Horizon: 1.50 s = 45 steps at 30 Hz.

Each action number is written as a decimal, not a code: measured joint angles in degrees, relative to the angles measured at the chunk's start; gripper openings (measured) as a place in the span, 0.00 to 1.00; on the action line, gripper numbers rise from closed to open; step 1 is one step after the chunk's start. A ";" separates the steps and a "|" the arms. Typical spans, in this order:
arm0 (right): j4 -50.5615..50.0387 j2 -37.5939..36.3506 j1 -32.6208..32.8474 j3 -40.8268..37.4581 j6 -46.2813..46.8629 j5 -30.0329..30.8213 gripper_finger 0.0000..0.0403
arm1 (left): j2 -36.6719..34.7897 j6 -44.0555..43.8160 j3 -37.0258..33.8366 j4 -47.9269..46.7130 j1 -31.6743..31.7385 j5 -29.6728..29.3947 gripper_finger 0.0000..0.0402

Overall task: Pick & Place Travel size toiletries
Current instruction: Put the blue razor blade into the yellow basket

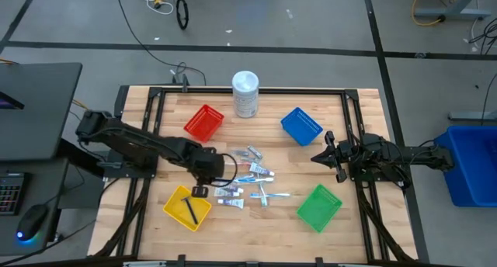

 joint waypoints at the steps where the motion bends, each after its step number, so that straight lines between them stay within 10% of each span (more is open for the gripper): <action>1: -0.02 0.00 0.00 0.00 0.02 0.00 0.03 | -0.79 0.09 0.00 -0.23 -0.59 -0.02 0.10; 27: -0.02 0.00 0.00 0.00 0.02 0.02 0.03 | -4.19 -0.80 -4.43 -5.66 -23.08 -0.19 0.09; 45: -0.02 0.00 0.00 -0.01 0.00 0.02 0.03 | -4.19 -22.01 -8.76 -4.48 -26.41 -3.44 0.11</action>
